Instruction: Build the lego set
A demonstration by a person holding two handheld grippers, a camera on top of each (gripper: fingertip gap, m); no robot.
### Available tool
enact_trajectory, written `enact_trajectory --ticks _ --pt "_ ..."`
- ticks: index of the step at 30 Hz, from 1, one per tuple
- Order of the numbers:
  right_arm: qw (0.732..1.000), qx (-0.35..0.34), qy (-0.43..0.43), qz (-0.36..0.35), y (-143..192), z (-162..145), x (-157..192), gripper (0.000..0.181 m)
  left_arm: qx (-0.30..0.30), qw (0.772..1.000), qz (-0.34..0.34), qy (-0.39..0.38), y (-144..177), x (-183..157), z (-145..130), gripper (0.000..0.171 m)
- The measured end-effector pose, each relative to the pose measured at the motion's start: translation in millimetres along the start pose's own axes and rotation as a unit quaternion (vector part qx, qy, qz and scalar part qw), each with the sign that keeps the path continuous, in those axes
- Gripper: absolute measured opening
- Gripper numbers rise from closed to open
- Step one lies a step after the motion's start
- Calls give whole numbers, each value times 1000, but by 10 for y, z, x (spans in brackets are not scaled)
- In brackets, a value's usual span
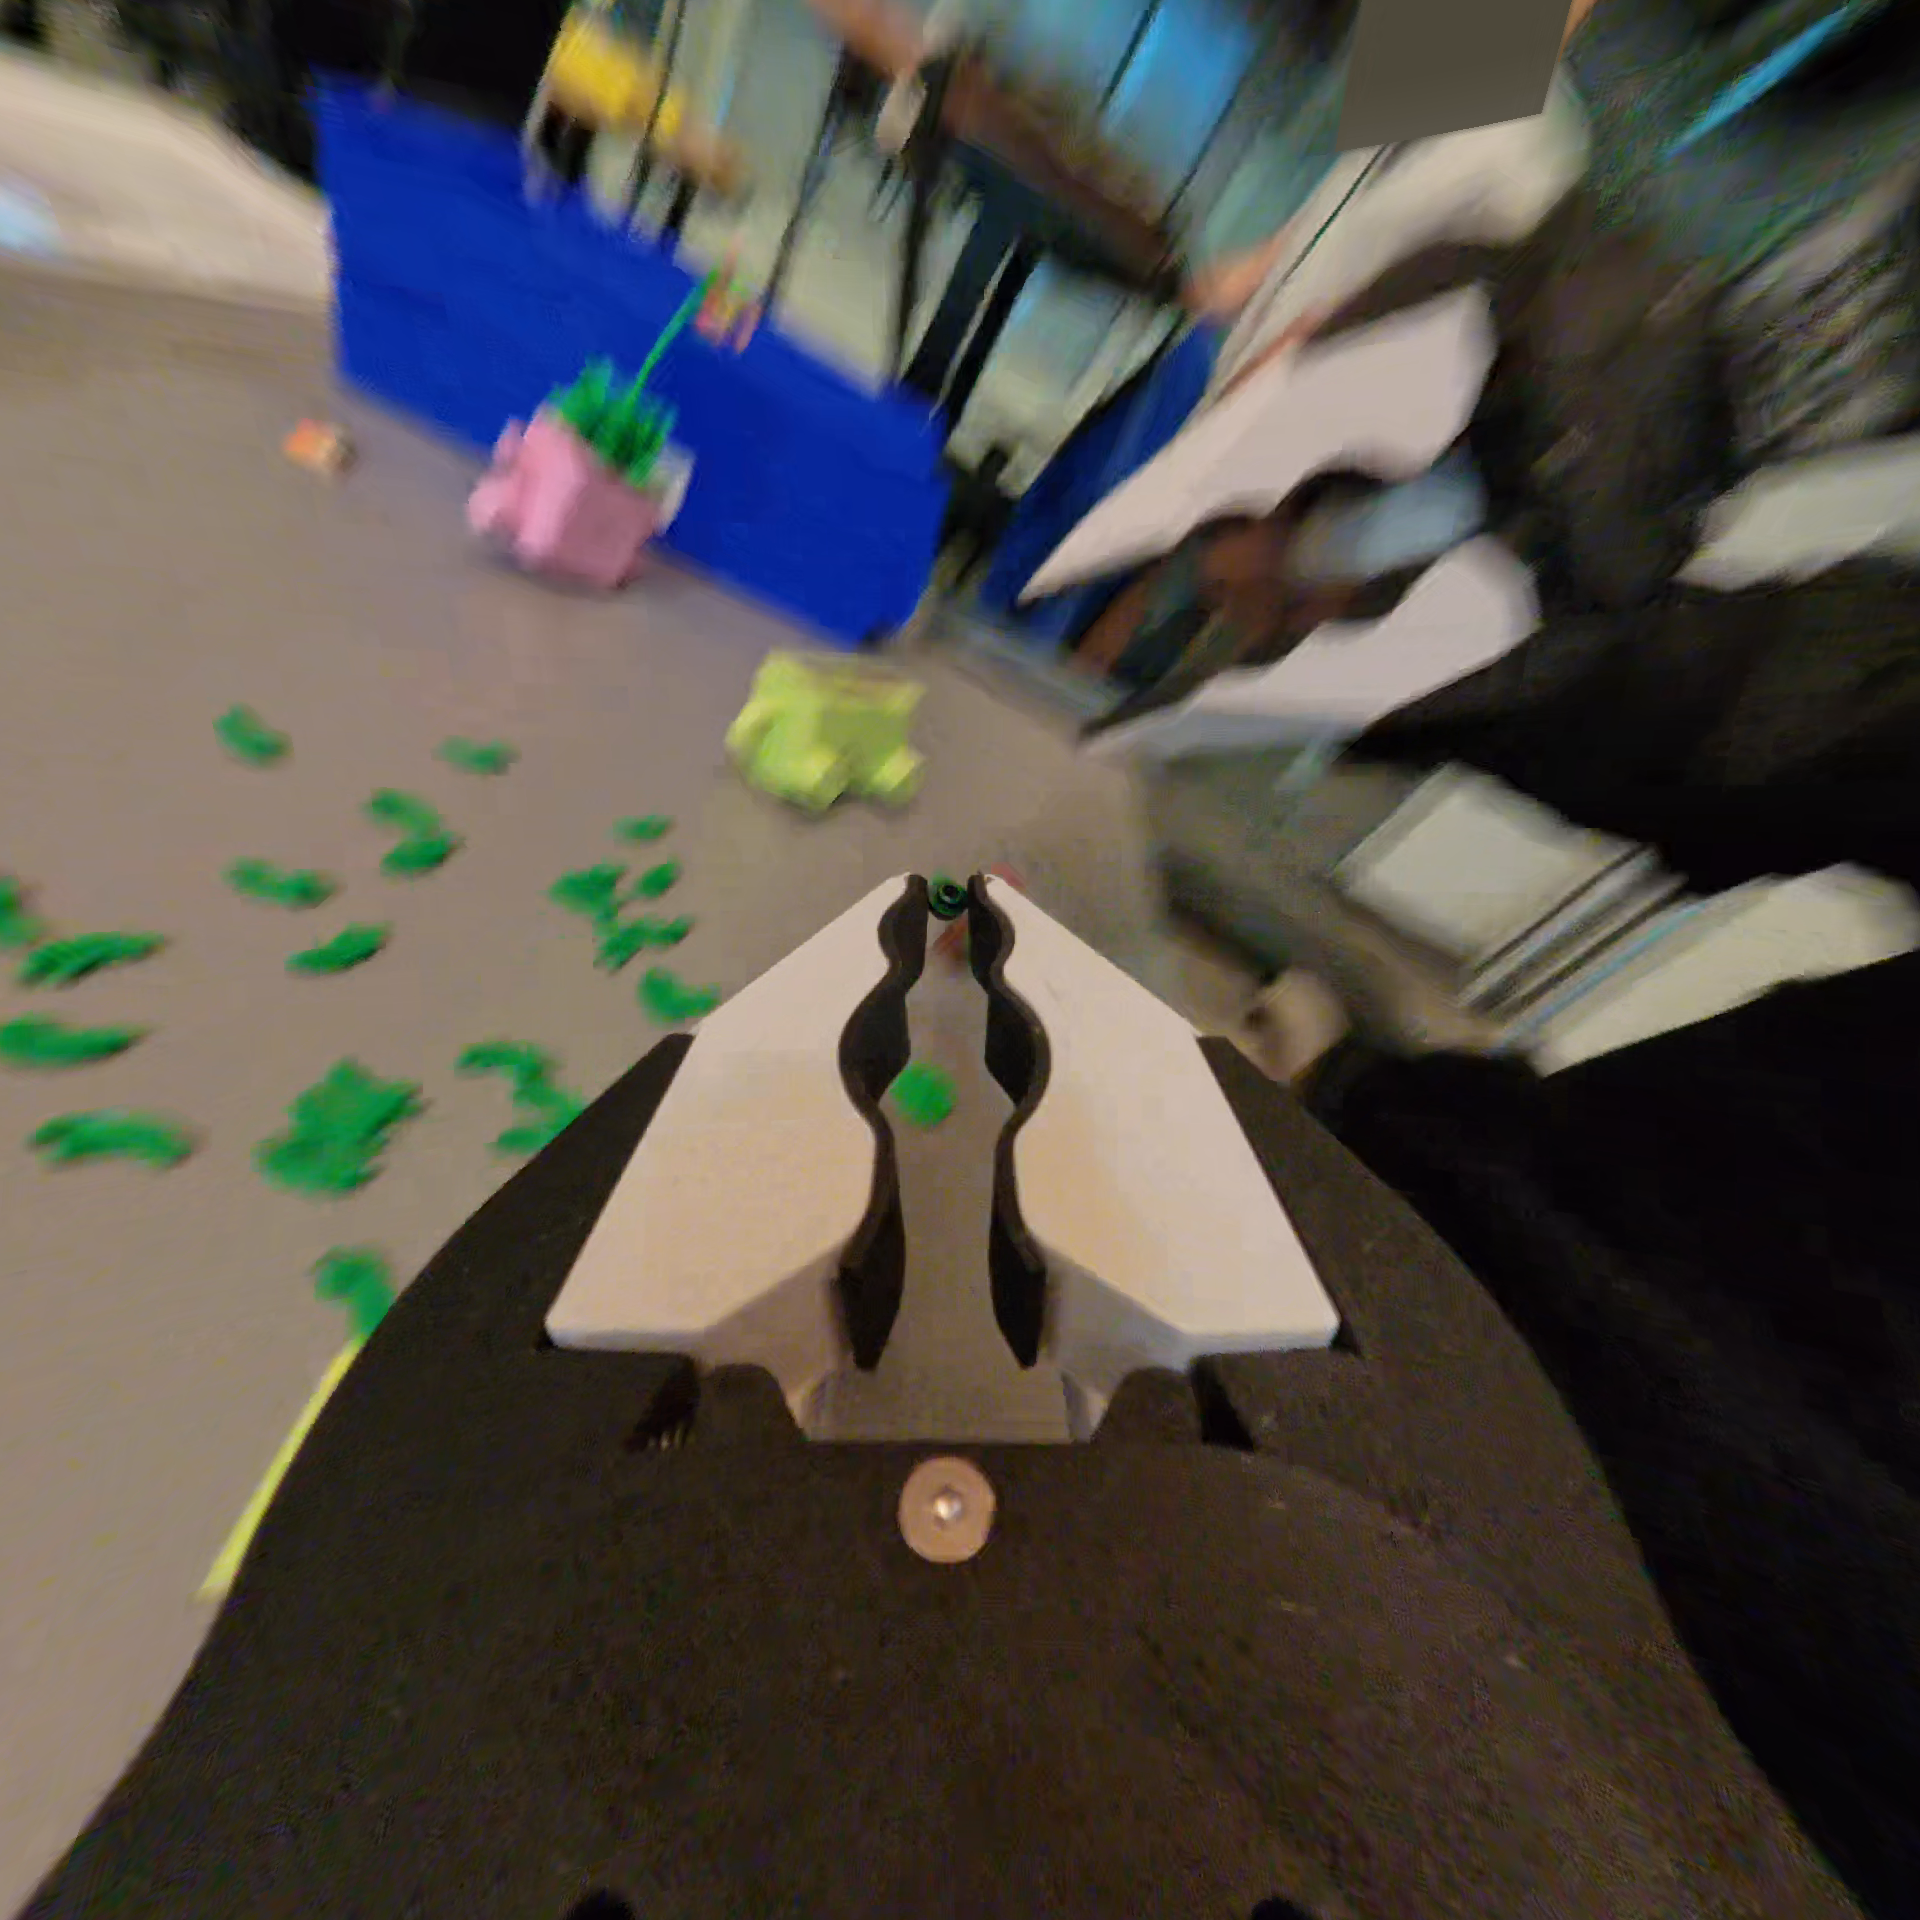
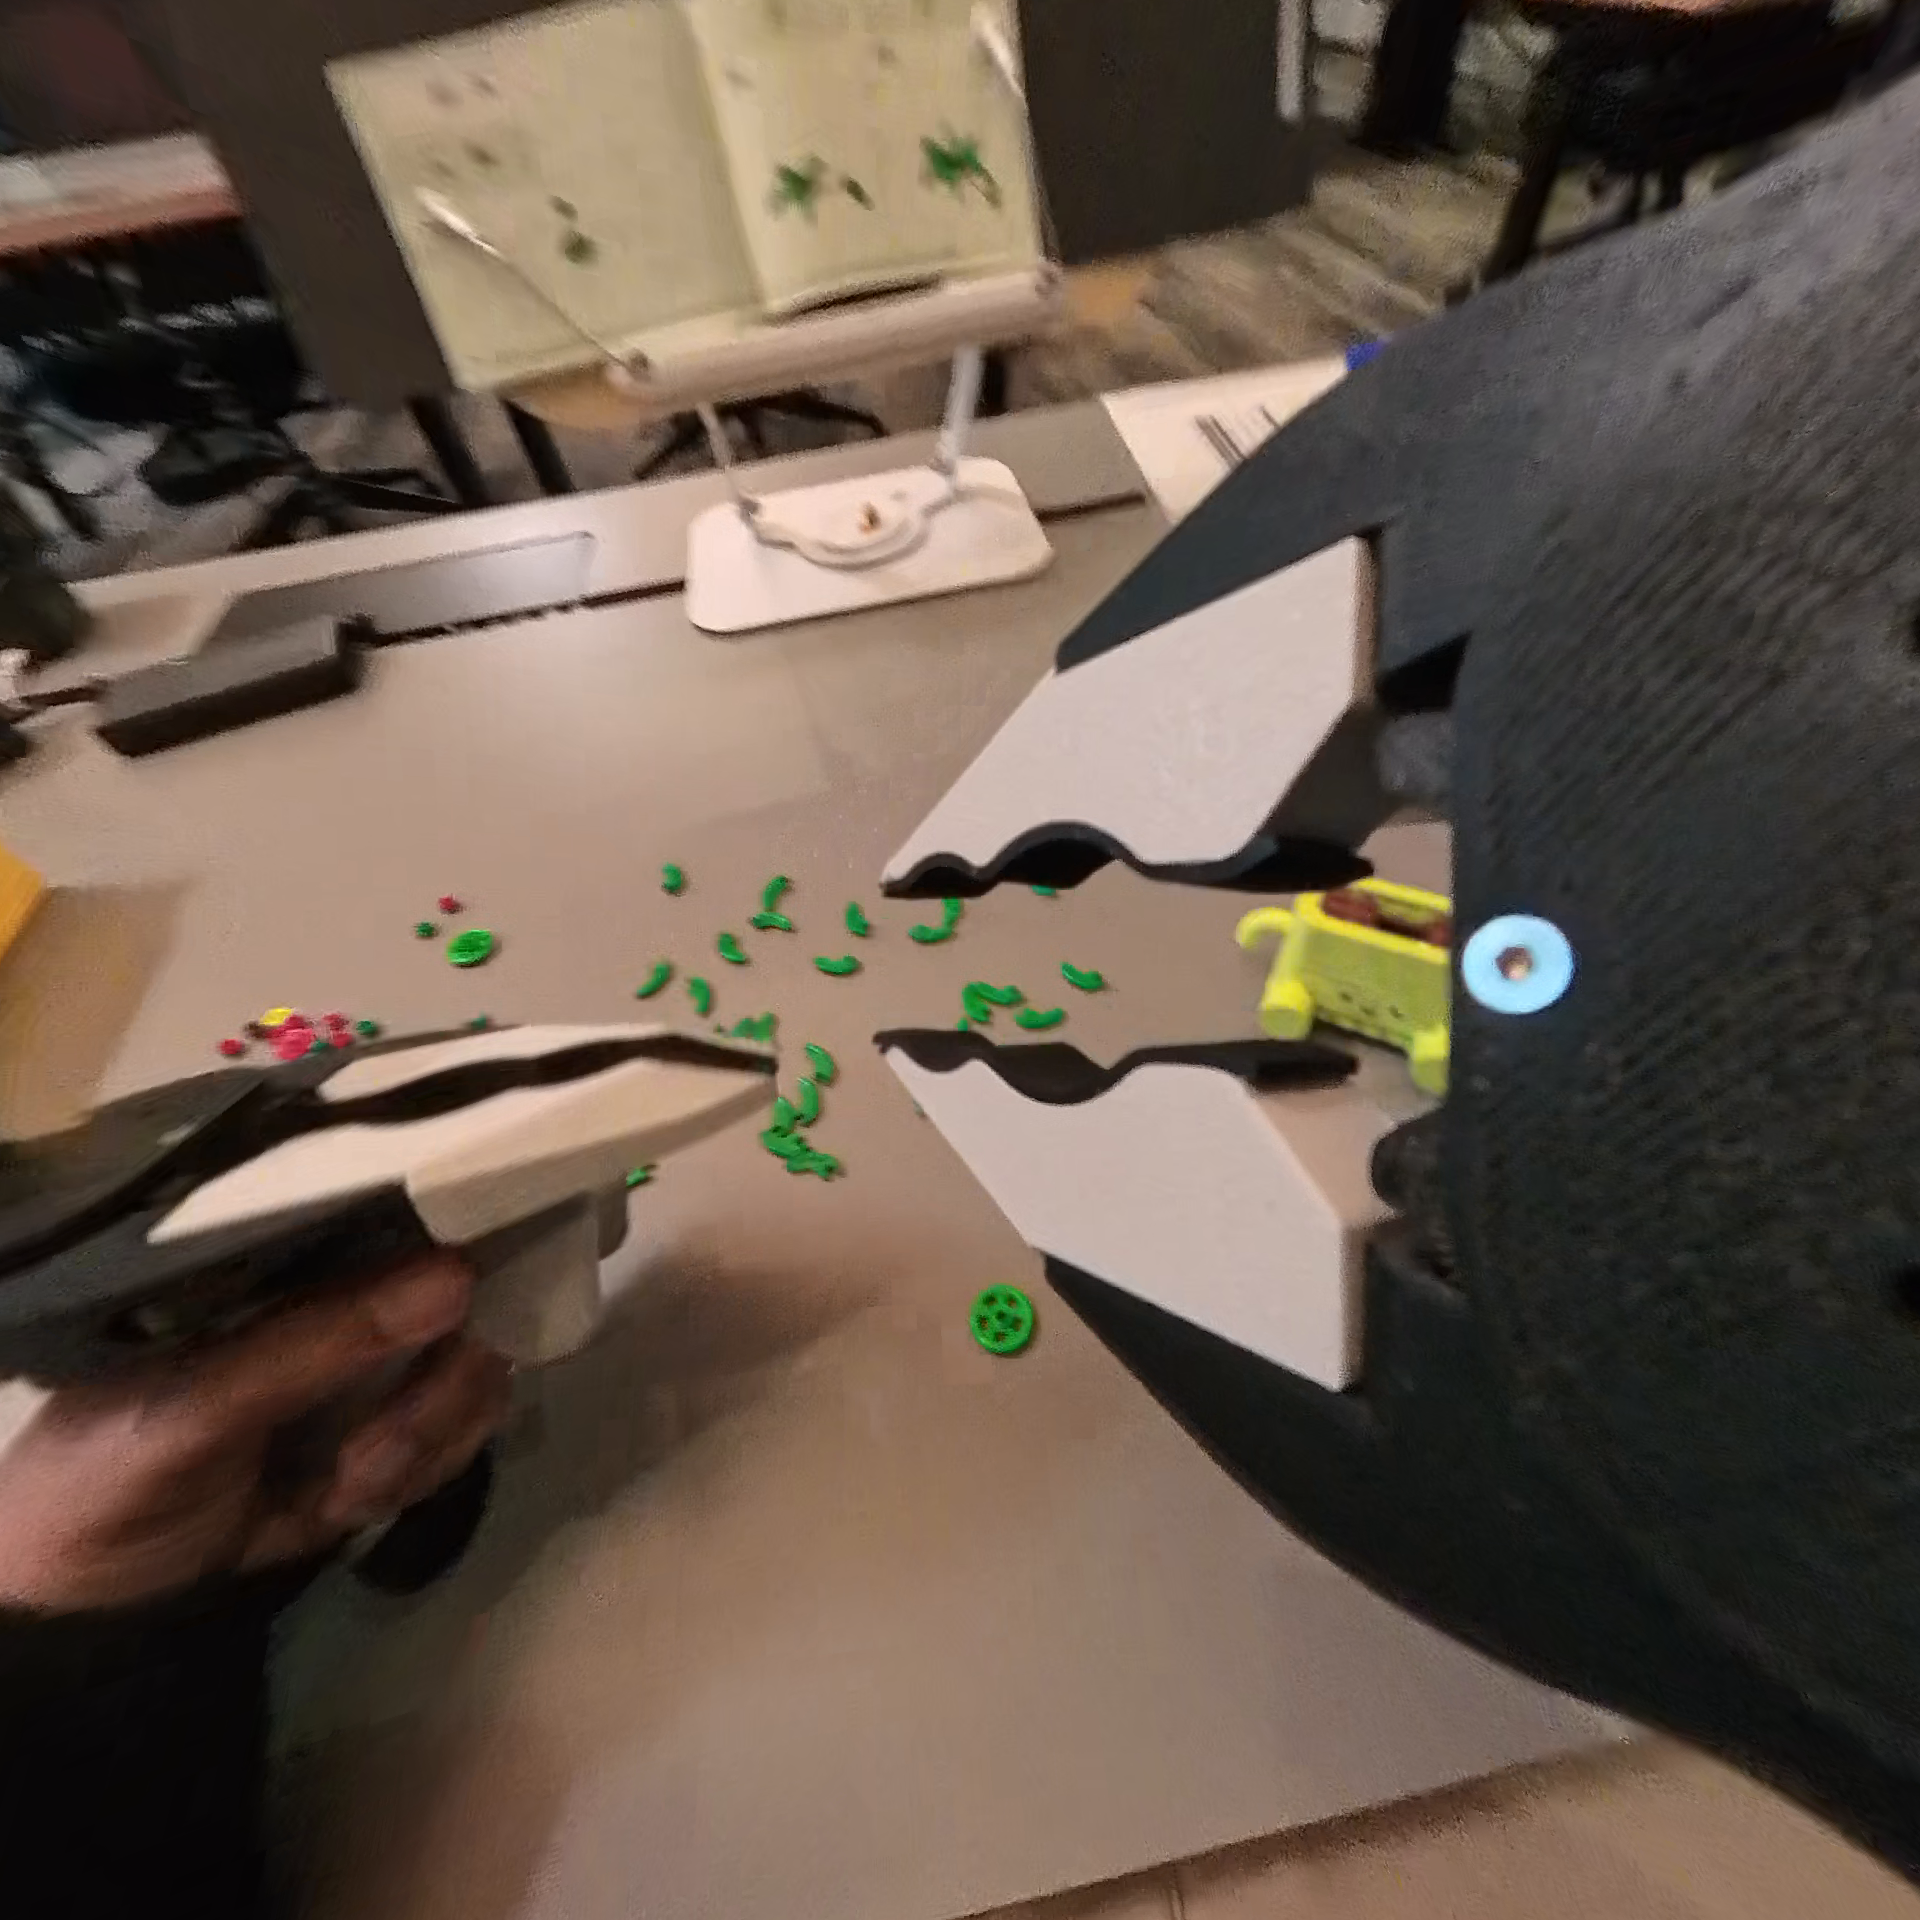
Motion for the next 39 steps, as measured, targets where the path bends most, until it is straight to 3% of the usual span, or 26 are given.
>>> enact_trajectory --ticks 2,3,5,10,21,28,32,35,39 --pt "999 12 -39 7 31 -137 44 24 127 988 80 -28 -50 120 -246 4" --pt "998 16 -53 8 52 -184 72 24 164 983 81 -15 -88 128 -309 5" --pt "998 20 -67 7 97 -251 133 24 194 980 55 -6 -168 77 -382 4" --pt "997 18 -76 1 184 -333 238 23 283 954 89 -29 -275 75 -547 5" --pt "992 -8 -129 -9 323 -499 337 21 306 946 95 -54 -316 43 -590 6" --pt "983 2 -179 45 230 -561 434 27 271 961 58 -5 -194 3 -548 37" --pt "972 26 -210 107 57 -445 447 29 168 984 61 0 57 29 -309 38" --pt "968 51 -205 139 -102 -326 458 30 87 989 120 -20 253 149 -135 33" --pt "957 112 -185 192 -370 -246 572 24 -9 976 214 -38 476 305 60 28"
Point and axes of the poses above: each gripper's, where its closed fingertips meet, y back along the fingers, z out of its top, x = y × z across the jaws, the point moved 7 cm from there along y, back along the fingers, and after that the axes turned 8 degrees about -z, right-handed, at the moved point
